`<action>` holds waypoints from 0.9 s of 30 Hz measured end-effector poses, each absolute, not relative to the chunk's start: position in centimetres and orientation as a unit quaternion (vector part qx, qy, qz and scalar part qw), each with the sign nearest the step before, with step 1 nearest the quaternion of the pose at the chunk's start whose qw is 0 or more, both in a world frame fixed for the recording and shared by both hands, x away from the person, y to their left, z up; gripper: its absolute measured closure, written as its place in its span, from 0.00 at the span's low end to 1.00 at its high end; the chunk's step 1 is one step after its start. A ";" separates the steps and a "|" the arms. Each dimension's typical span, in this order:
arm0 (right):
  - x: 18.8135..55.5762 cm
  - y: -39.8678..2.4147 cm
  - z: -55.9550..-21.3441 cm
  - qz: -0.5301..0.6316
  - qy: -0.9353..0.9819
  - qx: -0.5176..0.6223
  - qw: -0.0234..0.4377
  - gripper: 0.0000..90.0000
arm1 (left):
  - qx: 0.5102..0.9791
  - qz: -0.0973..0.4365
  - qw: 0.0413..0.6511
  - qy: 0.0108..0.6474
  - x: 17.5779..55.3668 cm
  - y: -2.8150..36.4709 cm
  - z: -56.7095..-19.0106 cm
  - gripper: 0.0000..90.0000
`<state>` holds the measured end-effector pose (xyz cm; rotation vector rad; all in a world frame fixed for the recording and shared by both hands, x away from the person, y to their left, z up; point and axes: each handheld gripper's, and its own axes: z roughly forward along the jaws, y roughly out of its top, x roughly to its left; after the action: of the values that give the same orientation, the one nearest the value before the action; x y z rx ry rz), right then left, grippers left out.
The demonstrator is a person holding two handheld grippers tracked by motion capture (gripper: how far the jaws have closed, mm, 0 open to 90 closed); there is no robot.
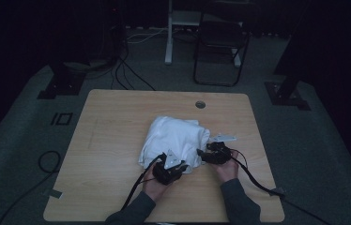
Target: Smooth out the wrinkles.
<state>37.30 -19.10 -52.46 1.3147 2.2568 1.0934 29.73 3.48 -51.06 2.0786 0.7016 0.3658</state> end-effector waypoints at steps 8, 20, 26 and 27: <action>37.9 -19.2 -52.4 0.380 0.777 0.477 0.159 0.49 | 0.856 0.120 0.398 0.308 33.0 2.0 -53.3 0.85; 35.9 -22.5 -51.6 0.384 0.763 0.484 0.189 0.45 | 0.835 0.137 0.418 0.331 34.8 0.6 -52.1 0.58; 34.7 -24.0 -52.3 0.388 0.760 0.489 0.182 0.44 | 0.820 0.148 0.445 0.329 32.3 3.8 -49.8 0.52; 34.6 -24.1 -52.3 0.388 0.758 0.492 0.182 0.44 | 0.817 0.148 0.448 0.332 32.0 4.3 -49.6 0.51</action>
<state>34.61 -24.09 -52.32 1.3876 2.1390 1.0944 31.98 4.28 -49.64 2.0209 0.8213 0.3674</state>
